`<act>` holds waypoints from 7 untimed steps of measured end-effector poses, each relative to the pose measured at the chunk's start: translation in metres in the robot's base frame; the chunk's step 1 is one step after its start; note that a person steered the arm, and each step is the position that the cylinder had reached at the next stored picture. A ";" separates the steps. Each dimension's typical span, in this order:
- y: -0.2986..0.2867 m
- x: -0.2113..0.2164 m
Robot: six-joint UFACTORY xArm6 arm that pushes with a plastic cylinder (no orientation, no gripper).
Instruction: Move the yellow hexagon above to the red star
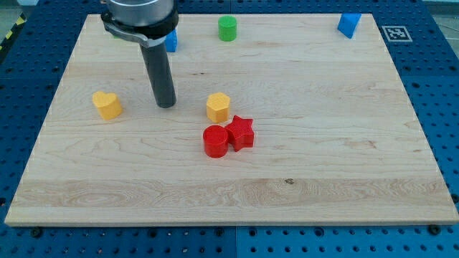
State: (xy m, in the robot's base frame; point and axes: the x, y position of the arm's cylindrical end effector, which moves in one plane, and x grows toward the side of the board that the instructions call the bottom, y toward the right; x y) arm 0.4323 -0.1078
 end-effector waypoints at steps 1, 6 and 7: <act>0.026 0.000; 0.074 0.015; 0.081 0.015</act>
